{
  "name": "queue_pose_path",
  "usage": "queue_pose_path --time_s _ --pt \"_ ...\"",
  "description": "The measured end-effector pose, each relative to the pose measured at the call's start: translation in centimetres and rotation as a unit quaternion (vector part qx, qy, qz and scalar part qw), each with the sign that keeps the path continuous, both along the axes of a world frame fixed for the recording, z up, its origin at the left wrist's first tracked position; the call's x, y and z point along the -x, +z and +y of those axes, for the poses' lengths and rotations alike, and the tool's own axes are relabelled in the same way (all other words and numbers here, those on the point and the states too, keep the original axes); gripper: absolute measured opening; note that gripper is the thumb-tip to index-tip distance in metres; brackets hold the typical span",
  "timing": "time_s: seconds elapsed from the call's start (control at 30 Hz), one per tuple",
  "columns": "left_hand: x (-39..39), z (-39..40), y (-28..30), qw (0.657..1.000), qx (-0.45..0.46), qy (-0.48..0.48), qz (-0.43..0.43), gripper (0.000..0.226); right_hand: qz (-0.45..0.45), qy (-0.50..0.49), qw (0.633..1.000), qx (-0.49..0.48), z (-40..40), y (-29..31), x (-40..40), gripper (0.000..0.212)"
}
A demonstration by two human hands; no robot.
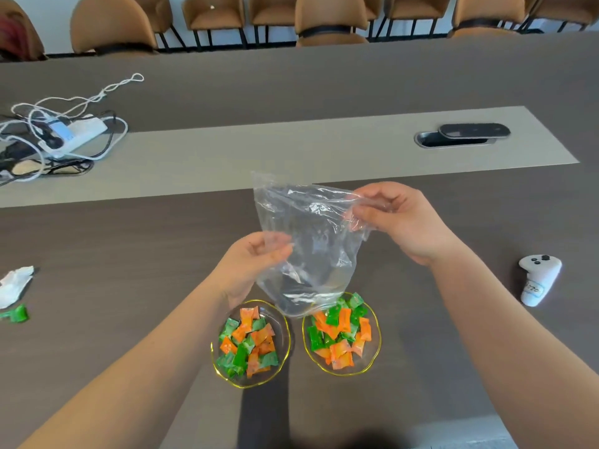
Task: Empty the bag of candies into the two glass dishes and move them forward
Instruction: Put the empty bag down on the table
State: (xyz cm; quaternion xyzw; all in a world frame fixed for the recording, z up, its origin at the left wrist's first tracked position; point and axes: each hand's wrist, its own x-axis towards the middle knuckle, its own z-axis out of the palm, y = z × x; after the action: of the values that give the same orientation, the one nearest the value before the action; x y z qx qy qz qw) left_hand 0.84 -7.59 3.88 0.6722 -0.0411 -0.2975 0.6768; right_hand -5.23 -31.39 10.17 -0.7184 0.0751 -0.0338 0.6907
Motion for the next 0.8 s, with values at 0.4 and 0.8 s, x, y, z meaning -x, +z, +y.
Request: queue_pose_path --time_s 0.4,0.8 --pt "-3.7 11.4 -3.1 0.984 -0.134 0.121 0.003 0.015 0.091 -0.007 0.996 -0.009 7.4 -4.7 -9.5 0.030" --pt "-4.7 21.8 -9.2 0.923 -0.321 0.211 0.005 0.017 0.159 0.050 0.985 0.042 18.7 -12.6 -14.4 0.031"
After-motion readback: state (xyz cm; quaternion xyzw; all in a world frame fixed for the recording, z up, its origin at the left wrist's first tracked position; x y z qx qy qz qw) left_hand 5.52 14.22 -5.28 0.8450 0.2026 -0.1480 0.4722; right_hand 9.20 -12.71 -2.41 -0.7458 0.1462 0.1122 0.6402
